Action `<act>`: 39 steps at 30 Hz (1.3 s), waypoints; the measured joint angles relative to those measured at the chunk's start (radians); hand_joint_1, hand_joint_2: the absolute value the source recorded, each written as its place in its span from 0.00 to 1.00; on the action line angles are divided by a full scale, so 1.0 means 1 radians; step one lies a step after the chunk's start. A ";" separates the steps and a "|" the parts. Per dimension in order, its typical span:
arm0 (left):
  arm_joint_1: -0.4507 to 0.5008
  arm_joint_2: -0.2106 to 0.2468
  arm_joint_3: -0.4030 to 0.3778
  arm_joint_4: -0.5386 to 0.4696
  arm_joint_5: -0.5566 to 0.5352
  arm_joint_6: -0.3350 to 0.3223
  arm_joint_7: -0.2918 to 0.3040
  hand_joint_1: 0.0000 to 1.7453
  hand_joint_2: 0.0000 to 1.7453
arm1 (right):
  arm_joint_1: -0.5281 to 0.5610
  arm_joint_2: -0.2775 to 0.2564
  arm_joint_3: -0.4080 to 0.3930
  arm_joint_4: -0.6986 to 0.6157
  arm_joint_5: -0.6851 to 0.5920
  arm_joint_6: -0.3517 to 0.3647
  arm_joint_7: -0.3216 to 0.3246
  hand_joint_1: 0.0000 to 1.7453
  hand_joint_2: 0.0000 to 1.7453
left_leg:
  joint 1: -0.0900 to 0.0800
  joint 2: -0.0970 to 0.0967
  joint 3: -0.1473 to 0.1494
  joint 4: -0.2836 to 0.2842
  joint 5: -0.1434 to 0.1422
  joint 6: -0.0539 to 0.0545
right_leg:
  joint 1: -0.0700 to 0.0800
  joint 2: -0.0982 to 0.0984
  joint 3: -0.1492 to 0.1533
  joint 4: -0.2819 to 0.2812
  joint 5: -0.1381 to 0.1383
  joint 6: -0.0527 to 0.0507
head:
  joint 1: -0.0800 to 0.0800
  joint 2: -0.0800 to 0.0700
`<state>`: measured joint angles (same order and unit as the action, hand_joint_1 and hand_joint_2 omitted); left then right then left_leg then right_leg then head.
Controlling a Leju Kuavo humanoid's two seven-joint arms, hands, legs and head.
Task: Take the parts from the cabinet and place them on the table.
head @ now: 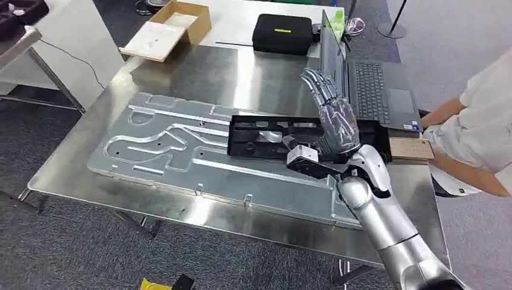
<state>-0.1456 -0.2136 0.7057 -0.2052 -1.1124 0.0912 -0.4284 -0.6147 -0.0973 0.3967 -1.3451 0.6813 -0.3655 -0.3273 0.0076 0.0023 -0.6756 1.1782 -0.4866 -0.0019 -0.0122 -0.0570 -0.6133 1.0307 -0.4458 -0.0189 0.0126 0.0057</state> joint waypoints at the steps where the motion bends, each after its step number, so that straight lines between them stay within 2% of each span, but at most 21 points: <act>1: -0.001 0.000 0.000 0.000 0.000 0.000 0.000 0.00 0.00 | 0.000 0.000 0.000 -0.006 0.005 -0.004 0.000 0.00 0.00 | -0.001 0.027 0.051 -0.094 0.039 0.004 | 0.000 -0.007 0.002 0.001 -0.002 0.003 | 0.000 0.000; 2: -0.003 0.000 0.000 0.000 0.000 0.000 0.000 0.00 0.00 | 0.000 0.000 0.000 -0.013 0.009 -0.010 0.001 0.00 0.00 | -0.007 0.065 0.075 -0.151 0.033 0.006 | 0.005 -0.014 0.003 0.003 -0.004 0.007 | 0.000 0.000; 6: -0.001 0.000 -0.004 0.000 0.000 0.000 0.001 0.00 0.00 | 0.009 0.001 0.001 -0.029 0.028 -0.034 0.003 0.00 0.00 | -0.015 0.022 0.073 -0.157 0.044 0.029 | 0.008 -0.044 0.008 0.001 -0.005 0.028 | 0.000 0.000; 7: -0.001 -0.002 -0.004 0.000 0.000 0.000 0.002 0.00 0.00 | 0.010 0.001 0.002 -0.035 0.031 -0.037 0.004 0.00 0.00 | -0.007 0.012 0.079 -0.169 0.053 0.041 | 0.003 -0.036 0.004 0.006 -0.014 0.037 | 0.001 0.000; 9: -0.002 -0.002 -0.005 0.000 0.002 0.000 0.005 0.00 0.00 | 0.012 -0.002 0.002 -0.046 0.033 -0.047 0.006 0.00 0.00 | -0.006 0.000 0.078 -0.171 0.057 0.048 | -0.001 0.032 -0.026 0.084 -0.071 0.042 | 0.002 0.000; 11: -0.004 -0.002 -0.006 0.000 0.001 0.000 0.006 0.00 0.00 | 0.022 -0.003 0.002 -0.058 0.033 -0.049 0.009 0.00 0.00 | -0.007 -0.021 0.077 -0.170 0.058 0.050 | -0.001 0.052 -0.100 0.246 -0.145 0.046 | 0.002 0.000; 12: -0.002 -0.002 -0.006 0.000 0.001 -0.001 0.007 0.00 0.00 | 0.028 -0.003 0.002 -0.060 0.033 -0.049 0.010 0.00 0.00 | -0.007 -0.032 0.077 -0.169 0.058 0.050 | -0.001 0.053 -0.125 0.295 -0.155 0.047 | 0.002 0.000; 13: -0.001 -0.002 -0.006 0.000 0.002 -0.001 0.008 0.00 0.00 | 0.033 -0.003 0.002 -0.062 0.033 -0.049 0.011 0.00 0.00 | -0.007 -0.045 0.077 -0.168 0.058 0.050 | -0.001 0.053 -0.129 0.298 -0.140 0.046 | 0.002 0.000; 15: 0.000 -0.002 -0.006 0.000 0.002 -0.003 0.009 0.00 0.00 | 0.032 -0.003 0.002 -0.072 0.033 -0.049 0.013 0.00 0.00 | -0.006 -0.070 0.077 -0.162 0.057 0.048 | -0.002 0.061 -0.075 0.184 -0.062 0.041 | 0.002 0.000; 16: -0.001 -0.003 -0.006 0.000 0.002 -0.004 0.010 0.00 0.00 | 0.032 -0.003 0.002 -0.079 0.033 -0.049 0.013 0.00 0.00 | -0.006 -0.082 0.077 -0.159 0.055 0.045 | -0.003 0.083 -0.034 0.097 -0.018 0.038 | 0.002 0.000; 18: -0.003 -0.004 -0.006 0.000 0.002 -0.003 0.019 0.00 0.00 | 0.032 -0.003 0.002 -0.089 0.037 -0.049 0.013 0.00 0.00 | -0.010 -0.102 0.069 -0.149 0.051 0.036 | -0.007 0.141 0.006 0.007 -0.013 0.032 | 0.001 0.000; 21: 0.001 -0.004 -0.006 0.000 0.003 -0.003 0.027 0.00 0.00 | 0.030 -0.004 0.003 -0.097 0.045 -0.049 0.015 0.00 0.00 | 0.001 -0.134 0.063 -0.158 0.059 0.018 | 0.002 0.110 0.007 0.010 -0.012 0.022 | 0.002 0.000; 22: 0.002 -0.003 -0.006 0.000 0.003 -0.003 0.028 0.00 0.00 | 0.028 -0.004 0.004 -0.101 0.047 -0.049 0.014 0.00 0.00 | -0.006 -0.137 0.056 -0.157 0.057 0.012 | -0.010 0.096 0.011 0.000 -0.007 0.014 | 0.001 0.000; 24: 0.004 -0.003 -0.006 0.000 0.002 -0.003 0.031 0.00 0.00 | 0.026 -0.002 0.005 -0.110 0.048 -0.049 0.016 0.00 0.00 | -0.009 -0.040 0.031 -0.092 0.008 0.003 | -0.007 0.073 0.015 -0.007 -0.006 0.000 | -0.006 0.000; 26: -0.001 -0.003 -0.006 0.000 0.000 -0.003 0.031 0.00 0.00 | 0.028 -0.002 0.005 -0.115 0.049 -0.049 0.016 0.00 0.00 | -0.002 -0.016 -0.041 0.058 -0.065 -0.005 | -0.002 0.046 0.016 -0.007 -0.008 -0.003 | -0.006 0.000; 28: 0.001 -0.003 -0.006 0.000 0.000 -0.003 0.033 0.00 0.00 | 0.028 -0.002 0.007 -0.115 0.049 -0.049 0.016 0.00 0.00 | 0.001 -0.012 -0.086 0.146 -0.082 -0.011 | -0.001 0.018 0.016 -0.005 -0.011 -0.004 | -0.006 0.000; 31: 0.003 -0.002 -0.006 0.000 0.000 0.000 0.037 0.00 0.00 | 0.027 -0.002 0.008 -0.120 0.049 -0.049 0.016 0.00 0.00 | 0.003 0.013 0.013 -0.045 0.033 -0.010 | -0.001 -0.019 0.024 -0.002 -0.020 0.001 | -0.006 0.000; 32: 0.001 -0.002 -0.006 0.000 -0.001 0.000 0.037 0.00 0.00 | 0.026 -0.001 0.008 -0.123 0.049 -0.049 0.016 0.00 0.00 | 0.001 0.057 0.056 -0.130 0.060 -0.007 | 0.001 -0.029 0.028 0.000 -0.025 0.007 | -0.006 0.000; 33: -0.002 -0.002 -0.007 0.000 -0.002 0.000 0.039 0.00 0.00 | 0.024 -0.001 0.008 -0.126 0.049 -0.049 0.016 0.00 0.00 | -0.016 0.078 0.067 -0.150 0.046 0.001 | 0.009 -0.037 0.028 0.003 -0.029 0.013 | -0.006 0.000; 37: 0.001 -0.002 -0.008 0.000 -0.003 0.000 0.040 0.00 0.00 | 0.017 0.003 0.015 -0.129 0.049 -0.048 0.016 0.00 0.00 | -0.013 0.028 0.064 -0.157 0.054 0.027 | 0.010 -0.079 0.042 -0.001 -0.035 0.029 | -0.005 0.000; 39: 0.001 -0.003 -0.008 0.000 -0.002 0.001 0.041 0.00 0.00 | 0.011 0.003 0.015 -0.132 0.049 -0.048 0.016 0.00 0.00 | -0.003 0.010 0.071 -0.167 0.061 0.039 | -0.002 0.017 0.022 0.048 -0.076 0.040 | -0.005 0.000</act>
<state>-0.1444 -0.2163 0.6981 -0.2052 -1.1147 0.0919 -0.3876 -0.6040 -0.0946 0.4116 -1.4767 0.7305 -0.4139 -0.3113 0.0044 0.0121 -0.6050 1.0108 -0.4251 0.0375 -0.0139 -0.0399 -0.5917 1.0784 -0.5218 0.0208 0.0080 0.0057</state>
